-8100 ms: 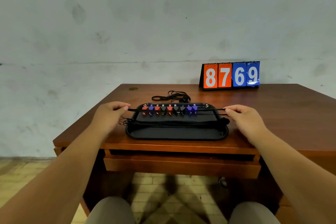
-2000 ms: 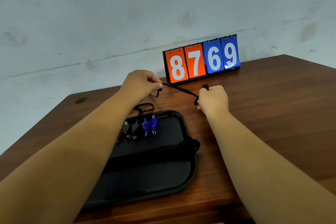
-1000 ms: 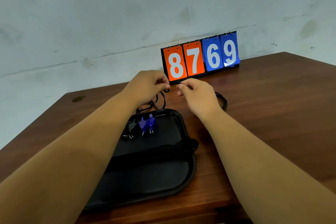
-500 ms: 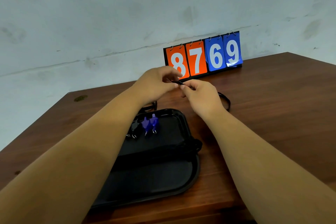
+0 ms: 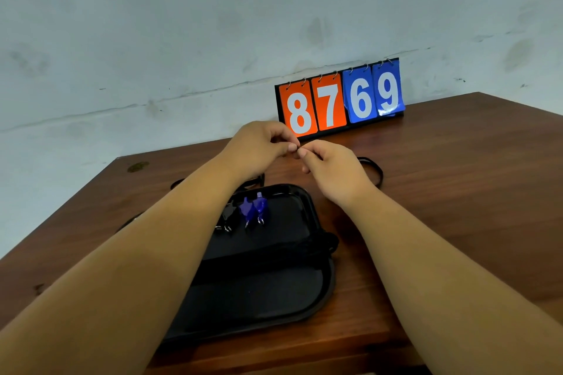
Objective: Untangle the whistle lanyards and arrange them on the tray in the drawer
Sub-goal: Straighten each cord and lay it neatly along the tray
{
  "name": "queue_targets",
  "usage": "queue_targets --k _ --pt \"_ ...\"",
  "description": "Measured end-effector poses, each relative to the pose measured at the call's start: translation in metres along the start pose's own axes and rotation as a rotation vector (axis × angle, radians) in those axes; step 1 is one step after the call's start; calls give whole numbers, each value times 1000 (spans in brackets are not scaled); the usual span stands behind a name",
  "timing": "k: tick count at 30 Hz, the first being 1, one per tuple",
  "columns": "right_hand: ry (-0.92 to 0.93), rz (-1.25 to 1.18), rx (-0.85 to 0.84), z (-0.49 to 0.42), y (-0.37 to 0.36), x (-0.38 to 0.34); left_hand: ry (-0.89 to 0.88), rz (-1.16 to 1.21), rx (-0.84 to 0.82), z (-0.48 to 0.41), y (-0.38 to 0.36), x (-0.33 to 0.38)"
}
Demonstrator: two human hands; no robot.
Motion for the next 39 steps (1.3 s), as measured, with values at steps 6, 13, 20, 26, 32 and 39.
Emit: queue_targets --k 6,13,20,26,32,39 --pt "-12 -59 -19 12 -3 -7 16 131 35 16 16 2" --pt "-21 -238 -31 21 0 -38 -16 255 18 44 45 21" --pt "88 -173 -8 24 25 -112 -82 285 115 73 107 50" --pt "131 -233 -60 33 39 -172 -131 331 177 104 161 76" --pt "159 -349 -102 43 44 -214 -151 323 279 143 216 87" --pt "165 -391 -151 55 43 -239 -119 365 348 180 256 70"
Point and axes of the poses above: each hand's wrist, its own z-axis away from the middle knuckle, its own y-axis out of the back of the hand, x = y × z, the point moved 9 cm from there along -z, towards the middle knuckle, and after that the axes turned 9 degrees about -x, right-handed, at the moved point
